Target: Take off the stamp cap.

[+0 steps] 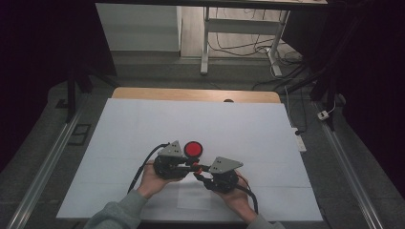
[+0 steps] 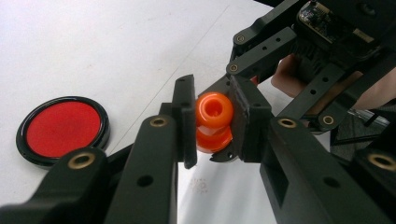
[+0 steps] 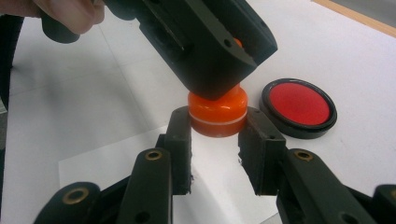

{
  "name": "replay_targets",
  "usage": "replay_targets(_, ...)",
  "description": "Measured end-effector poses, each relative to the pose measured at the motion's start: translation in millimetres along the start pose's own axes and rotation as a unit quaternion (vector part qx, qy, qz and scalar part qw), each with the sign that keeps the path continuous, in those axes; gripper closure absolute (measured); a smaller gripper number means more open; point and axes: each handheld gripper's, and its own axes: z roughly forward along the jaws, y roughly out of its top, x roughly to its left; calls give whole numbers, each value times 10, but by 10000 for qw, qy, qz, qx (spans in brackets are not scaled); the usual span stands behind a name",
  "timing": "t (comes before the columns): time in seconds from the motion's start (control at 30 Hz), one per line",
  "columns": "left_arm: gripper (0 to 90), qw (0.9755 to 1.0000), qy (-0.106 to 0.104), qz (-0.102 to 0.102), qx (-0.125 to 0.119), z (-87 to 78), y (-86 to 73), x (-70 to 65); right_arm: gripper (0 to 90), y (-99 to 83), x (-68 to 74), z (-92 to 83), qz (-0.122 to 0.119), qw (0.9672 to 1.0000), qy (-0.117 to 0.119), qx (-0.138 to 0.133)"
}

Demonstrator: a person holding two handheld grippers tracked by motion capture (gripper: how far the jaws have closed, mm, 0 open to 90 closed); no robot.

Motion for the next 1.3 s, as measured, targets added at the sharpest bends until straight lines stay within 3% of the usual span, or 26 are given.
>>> replay_targets(0.2, 728, 10000, 17, 11, -30, -4, -1, -5, 649, -10, 2, -1, 62, 9999, -2, -84)
replay_targets(0.53, 729, 10000, -5, -26, -43, -6, -4, 0, 650, -8, 4, -10, -118, 9999, -44, -3)
replay_targets(0.9, 730, 10000, 42, -33, -84, -6, -4, -9, 651, -25, 7, -12, -20, 9999, -83, -87)
replay_targets(1.3, 730, 9999, 44, -47, -109, -9, 3, -17, 652, -21, -5, -27, -131, 9998, -71, -119)
